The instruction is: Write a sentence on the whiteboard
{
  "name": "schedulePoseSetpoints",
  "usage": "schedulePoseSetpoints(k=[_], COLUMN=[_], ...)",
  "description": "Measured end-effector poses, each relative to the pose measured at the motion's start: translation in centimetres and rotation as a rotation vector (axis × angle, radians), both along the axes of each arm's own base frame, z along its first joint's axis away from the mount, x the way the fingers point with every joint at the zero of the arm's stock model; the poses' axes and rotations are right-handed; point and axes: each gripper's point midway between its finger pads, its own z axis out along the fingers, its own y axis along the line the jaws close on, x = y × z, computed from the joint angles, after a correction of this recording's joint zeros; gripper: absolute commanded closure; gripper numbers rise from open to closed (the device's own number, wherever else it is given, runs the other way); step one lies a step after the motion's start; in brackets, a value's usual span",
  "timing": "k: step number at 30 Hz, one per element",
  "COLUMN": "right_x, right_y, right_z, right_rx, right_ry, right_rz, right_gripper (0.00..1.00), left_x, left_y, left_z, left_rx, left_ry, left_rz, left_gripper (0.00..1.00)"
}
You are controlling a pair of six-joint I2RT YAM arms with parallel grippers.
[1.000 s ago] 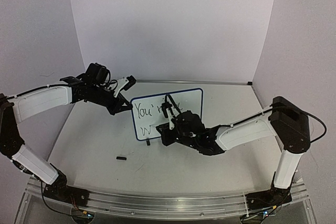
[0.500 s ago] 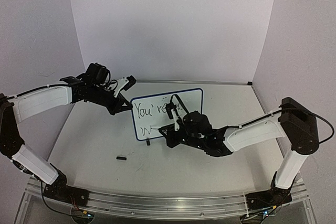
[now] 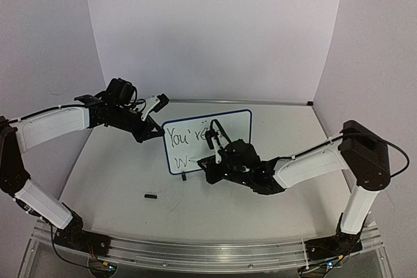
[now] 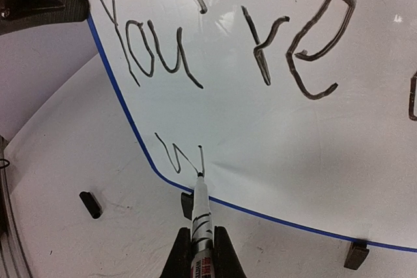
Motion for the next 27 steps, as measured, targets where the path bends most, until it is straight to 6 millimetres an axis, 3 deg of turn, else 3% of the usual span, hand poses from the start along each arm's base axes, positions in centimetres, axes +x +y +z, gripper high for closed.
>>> schedulePoseSetpoints(k=[18, 27], right_x=[1.6, 1.2], right_y=[0.1, 0.1], right_z=[-0.2, -2.4], right_rx=[-0.010, -0.034], right_ry=[0.008, 0.064], right_rz=[-0.033, -0.031], right_gripper=[1.00, 1.00], left_x=[0.0, 0.0], left_y=[0.0, 0.0], left_z=[0.0, 0.0], left_rx=[0.001, 0.001], left_ry=[-0.001, -0.001], left_rz=[0.001, 0.001], left_gripper=[1.00, 1.00])
